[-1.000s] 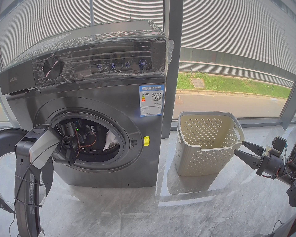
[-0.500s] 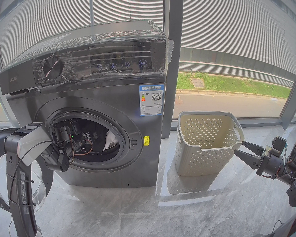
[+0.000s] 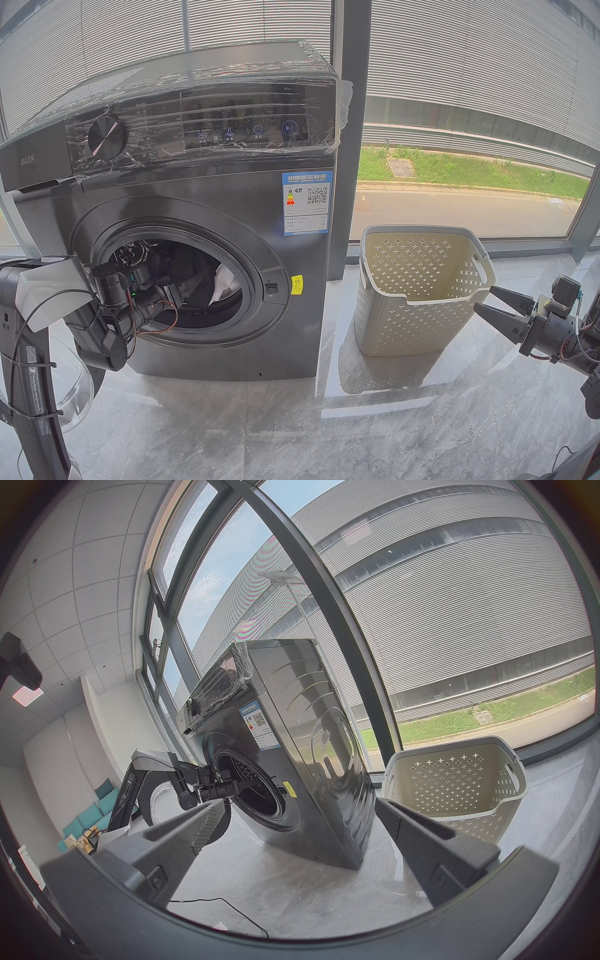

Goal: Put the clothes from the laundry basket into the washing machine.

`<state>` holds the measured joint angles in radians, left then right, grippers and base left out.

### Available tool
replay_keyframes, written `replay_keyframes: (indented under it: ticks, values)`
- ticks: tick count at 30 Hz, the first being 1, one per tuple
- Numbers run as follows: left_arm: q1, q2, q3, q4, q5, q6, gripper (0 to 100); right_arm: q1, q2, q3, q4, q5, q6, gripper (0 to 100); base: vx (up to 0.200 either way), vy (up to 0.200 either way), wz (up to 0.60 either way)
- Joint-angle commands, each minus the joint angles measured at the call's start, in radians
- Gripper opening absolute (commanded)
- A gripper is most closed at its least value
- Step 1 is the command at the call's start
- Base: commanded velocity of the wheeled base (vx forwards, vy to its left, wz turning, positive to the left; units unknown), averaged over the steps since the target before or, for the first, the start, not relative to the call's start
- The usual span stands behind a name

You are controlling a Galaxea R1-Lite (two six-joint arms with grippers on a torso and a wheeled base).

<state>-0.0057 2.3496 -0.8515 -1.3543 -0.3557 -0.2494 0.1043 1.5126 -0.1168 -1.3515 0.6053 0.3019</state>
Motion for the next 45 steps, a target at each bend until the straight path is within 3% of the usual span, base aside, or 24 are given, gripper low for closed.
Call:
replay_keyframes:
  ticks: [1,7,11,14,20,24,25,28,33,35,37,38,40,45]
  values:
    - [-0.003,-0.096,0.144,-0.059,-0.003,-0.002,100,0.002,0.003,0.0,-0.001,0.001,0.0,100,0.0,0.0,0.0]
    - [-0.003,-0.219,0.379,-0.08,-0.003,0.001,100,0.002,0.008,-0.001,-0.001,0.004,0.0,100,0.0,0.0,0.0]
    - [-0.016,-0.262,0.45,-0.132,0.0,0.004,100,0.002,0.008,-0.001,0.0,0.004,0.0,100,0.0,0.0,0.0]
    - [-0.049,-0.331,0.558,-0.195,0.008,0.005,100,0.002,0.008,-0.001,-0.001,0.004,0.0,100,0.0,0.0,0.0]
    - [-0.091,-0.507,0.695,-0.204,0.02,0.007,100,0.005,0.005,0.006,-0.001,0.005,-0.001,100,0.0,0.0,0.0]
    - [-0.115,-0.604,0.747,-0.2,0.029,0.022,100,0.008,0.003,0.011,-0.001,0.01,-0.001,100,0.0,0.0,0.0]
    - [-0.138,-0.71,0.804,-0.198,0.032,0.056,100,0.008,-0.002,0.014,0.0,0.019,-0.004,100,0.0,0.0,0.0]
    - [-0.142,-0.822,0.85,-0.192,0.032,0.076,100,0.008,-0.008,0.014,-0.001,0.027,-0.015,100,0.0,0.0,0.0]
    - [-0.137,-1.018,0.851,-0.131,0.035,0.084,100,0.008,-0.034,0.032,-0.001,0.036,-0.03,100,0.0,0.0,0.0]
    - [-0.129,-1.109,0.851,-0.082,0.035,0.113,100,0.008,-0.052,0.054,-0.001,0.048,-0.03,100,0.0,0.0,0.0]
    - [-0.119,-1.148,0.851,-0.057,0.035,0.124,100,0.008,-0.064,0.062,0.0,0.05,-0.032,100,0.0,0.0,0.0]
    - [-0.085,-1.237,0.851,0.004,0.031,0.147,100,0.008,-0.084,0.082,-0.001,0.051,-0.03,100,0.0,0.0,0.0]
    - [-0.063,-1.32,0.851,0.08,0.027,0.167,100,0.008,-0.106,0.098,-0.001,0.053,-0.03,100,0.0,0.0,0.0]
    - [-0.049,-1.506,0.85,0.259,0.027,0.177,100,0.008,-0.149,0.1,0.0,0.053,-0.029,100,0.0,0.0,0.0]
